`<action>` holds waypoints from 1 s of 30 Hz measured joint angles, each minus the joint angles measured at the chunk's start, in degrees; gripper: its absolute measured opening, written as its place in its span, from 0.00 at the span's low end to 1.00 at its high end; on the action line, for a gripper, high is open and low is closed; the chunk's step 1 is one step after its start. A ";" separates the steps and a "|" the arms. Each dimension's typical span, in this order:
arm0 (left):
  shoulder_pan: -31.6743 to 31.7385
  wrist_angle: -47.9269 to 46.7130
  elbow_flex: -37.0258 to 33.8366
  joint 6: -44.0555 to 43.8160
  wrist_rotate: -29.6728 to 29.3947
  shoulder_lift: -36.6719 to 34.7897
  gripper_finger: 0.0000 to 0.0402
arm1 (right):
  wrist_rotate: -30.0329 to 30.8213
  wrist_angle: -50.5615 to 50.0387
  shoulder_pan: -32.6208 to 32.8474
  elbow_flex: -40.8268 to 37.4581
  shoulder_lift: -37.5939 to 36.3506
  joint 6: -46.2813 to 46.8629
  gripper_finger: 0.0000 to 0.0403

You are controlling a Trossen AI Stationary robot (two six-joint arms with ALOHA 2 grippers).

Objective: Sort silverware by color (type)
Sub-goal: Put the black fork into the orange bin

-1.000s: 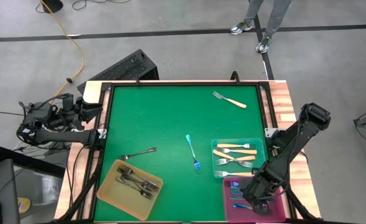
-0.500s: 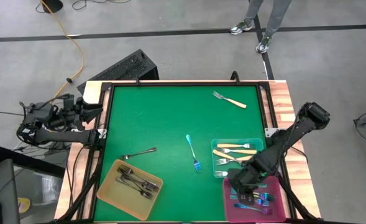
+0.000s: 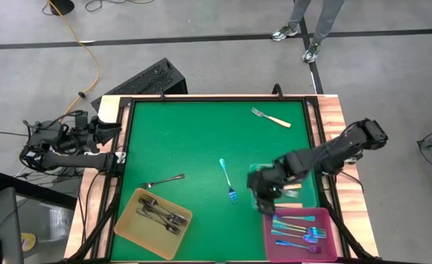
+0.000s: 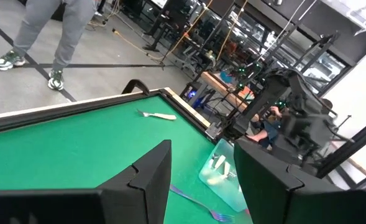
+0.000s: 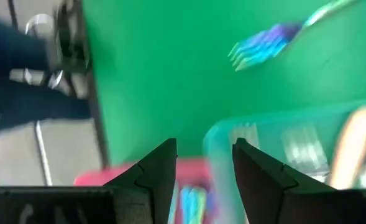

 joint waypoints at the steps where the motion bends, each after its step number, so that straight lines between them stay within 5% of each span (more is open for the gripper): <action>1: 0.00 0.02 0.02 -0.42 0.06 0.00 0.39 | 0.85 0.37 -1.59 0.35 0.00 -1.02 0.44; 12: 0.00 0.07 0.02 -0.41 0.04 -0.02 0.39 | 7.46 21.10 -16.64 7.94 7.33 -17.03 0.44; 22: 0.00 0.04 0.06 -0.40 0.06 0.00 0.39 | 7.10 19.75 -18.96 37.80 31.42 -38.18 0.44; 30: 0.00 -0.66 0.06 0.22 -0.60 -0.02 0.39 | 1.67 16.99 -19.21 60.62 49.98 -44.82 0.44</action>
